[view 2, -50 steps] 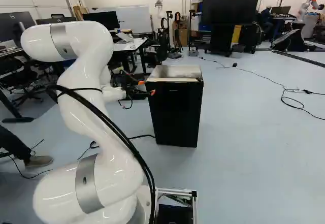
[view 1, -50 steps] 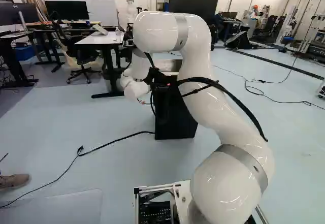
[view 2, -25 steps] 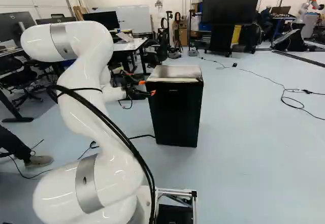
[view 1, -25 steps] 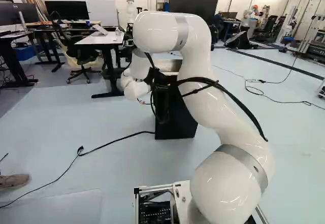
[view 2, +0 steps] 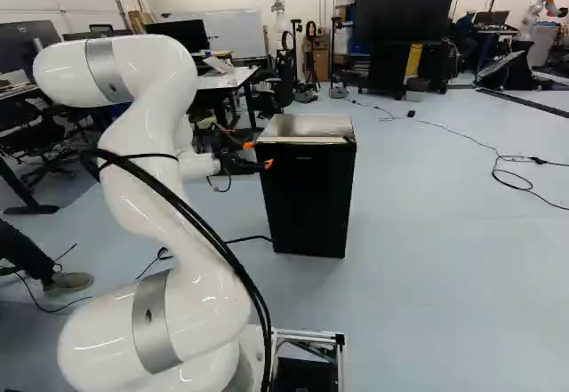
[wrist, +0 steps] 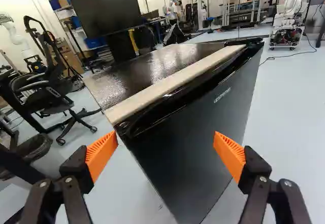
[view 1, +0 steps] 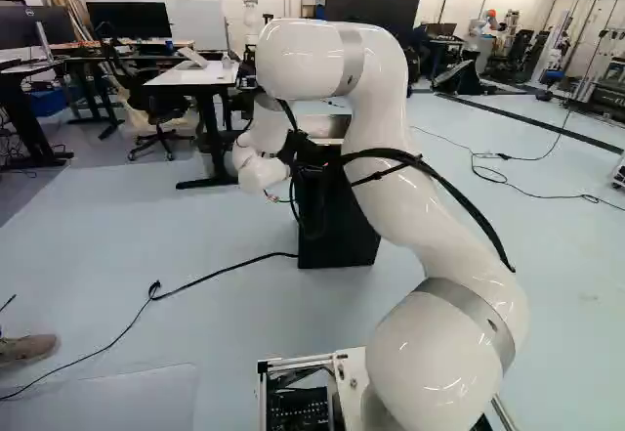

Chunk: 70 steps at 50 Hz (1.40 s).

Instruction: Open the fridge door

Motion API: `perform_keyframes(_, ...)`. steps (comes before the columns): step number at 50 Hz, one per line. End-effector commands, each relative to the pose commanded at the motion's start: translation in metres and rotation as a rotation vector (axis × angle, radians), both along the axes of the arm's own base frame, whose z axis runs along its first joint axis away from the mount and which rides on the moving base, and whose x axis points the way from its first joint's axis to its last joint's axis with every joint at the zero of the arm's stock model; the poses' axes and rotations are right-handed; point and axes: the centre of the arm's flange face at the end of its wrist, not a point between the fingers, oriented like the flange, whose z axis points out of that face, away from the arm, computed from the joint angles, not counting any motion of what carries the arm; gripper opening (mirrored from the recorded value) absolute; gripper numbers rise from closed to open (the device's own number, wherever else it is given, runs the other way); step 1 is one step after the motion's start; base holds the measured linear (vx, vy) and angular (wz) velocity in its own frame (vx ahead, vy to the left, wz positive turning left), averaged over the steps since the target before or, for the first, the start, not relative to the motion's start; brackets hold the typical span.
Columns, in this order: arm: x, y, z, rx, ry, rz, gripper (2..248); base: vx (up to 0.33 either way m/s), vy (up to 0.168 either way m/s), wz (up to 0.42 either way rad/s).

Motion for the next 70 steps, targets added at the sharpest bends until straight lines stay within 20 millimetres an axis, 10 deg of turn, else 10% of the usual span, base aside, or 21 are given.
perform_keyframes(70,0.012,0.036,0.003,-0.023,-0.079,0.003,247,0.000,0.000,0.000)
